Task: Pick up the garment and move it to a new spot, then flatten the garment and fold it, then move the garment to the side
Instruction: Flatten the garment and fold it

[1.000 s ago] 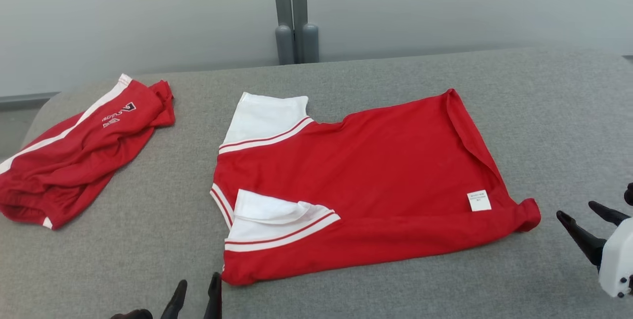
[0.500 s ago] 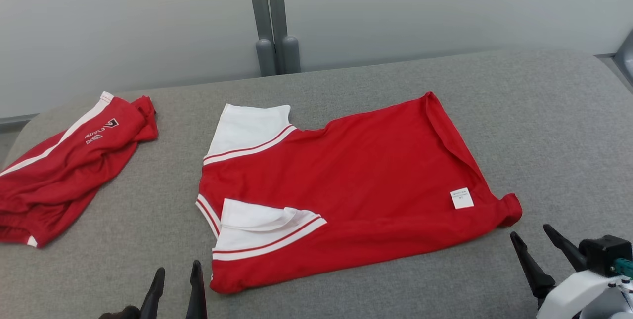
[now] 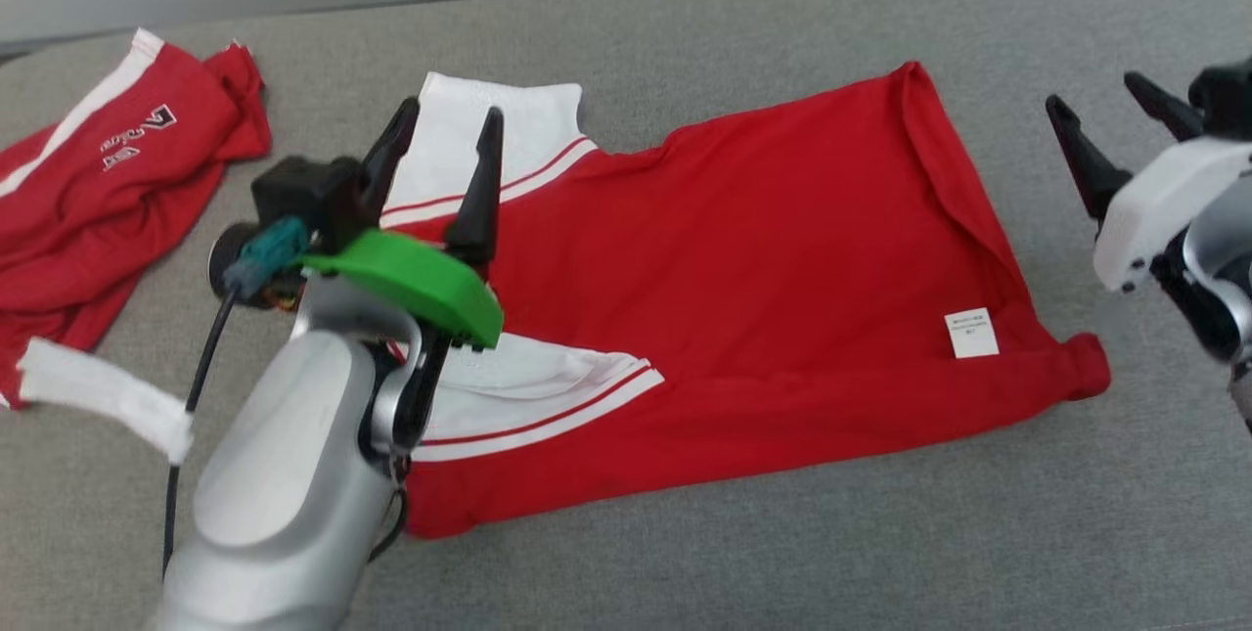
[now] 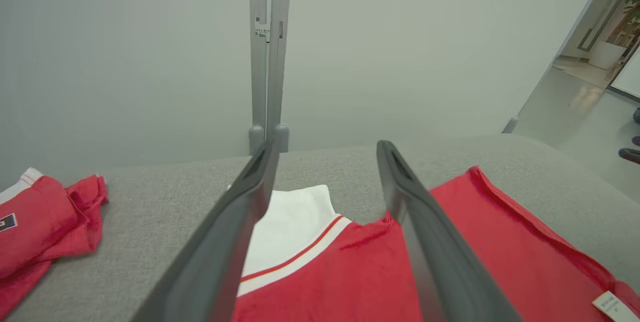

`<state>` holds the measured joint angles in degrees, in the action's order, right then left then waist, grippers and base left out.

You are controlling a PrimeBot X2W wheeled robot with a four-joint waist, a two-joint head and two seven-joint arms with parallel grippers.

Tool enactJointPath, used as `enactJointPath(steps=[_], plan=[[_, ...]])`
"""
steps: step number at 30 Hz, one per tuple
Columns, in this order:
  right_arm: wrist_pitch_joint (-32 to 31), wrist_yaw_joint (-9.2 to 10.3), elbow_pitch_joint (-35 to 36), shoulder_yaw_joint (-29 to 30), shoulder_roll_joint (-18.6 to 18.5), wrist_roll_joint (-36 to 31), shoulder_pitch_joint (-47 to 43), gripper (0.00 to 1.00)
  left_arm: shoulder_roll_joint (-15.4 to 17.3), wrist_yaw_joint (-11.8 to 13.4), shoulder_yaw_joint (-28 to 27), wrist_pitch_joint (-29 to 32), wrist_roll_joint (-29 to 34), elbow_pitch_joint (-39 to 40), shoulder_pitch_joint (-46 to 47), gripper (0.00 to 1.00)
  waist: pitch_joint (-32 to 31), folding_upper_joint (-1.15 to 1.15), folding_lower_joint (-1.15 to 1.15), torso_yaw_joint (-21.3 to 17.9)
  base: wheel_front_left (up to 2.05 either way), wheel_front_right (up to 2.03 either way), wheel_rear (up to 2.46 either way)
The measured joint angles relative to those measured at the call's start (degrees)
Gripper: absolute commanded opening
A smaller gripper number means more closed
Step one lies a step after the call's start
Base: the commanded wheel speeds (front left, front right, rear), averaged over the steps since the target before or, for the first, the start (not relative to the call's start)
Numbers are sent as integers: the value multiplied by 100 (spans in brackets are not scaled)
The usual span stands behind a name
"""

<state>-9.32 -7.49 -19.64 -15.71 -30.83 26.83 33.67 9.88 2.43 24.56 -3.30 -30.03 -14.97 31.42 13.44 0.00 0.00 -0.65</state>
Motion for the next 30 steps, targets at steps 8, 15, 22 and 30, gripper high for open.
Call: enactJointPath(steps=[8, 15, 22, 30], plan=[[-1007, -2, -847, -668, 153, -242, 1556, 100, -316, -243, 233, 498, 144, -1671, 1642, 100, 1005, 0, 1, 292, 0, 0, 0], [-1224, -2, -1448, -1123, 267, -381, 2084, 100, -434, -298, 324, 650, 174, -2811, 2370, 100, 1585, 0, 1, 438, 0, 0, 0], [-1238, -5, -1664, -1329, 181, -364, 2546, 100, -483, -311, 355, 684, 176, -3521, 2883, 100, 1833, 0, 1, 445, 0, 0, 0], [-1384, -5, -1805, -1644, 125, -219, 2797, 100, -516, -402, 379, 770, 132, -4080, 3238, 100, 1876, 0, 1, 371, 0, 0, 0]])
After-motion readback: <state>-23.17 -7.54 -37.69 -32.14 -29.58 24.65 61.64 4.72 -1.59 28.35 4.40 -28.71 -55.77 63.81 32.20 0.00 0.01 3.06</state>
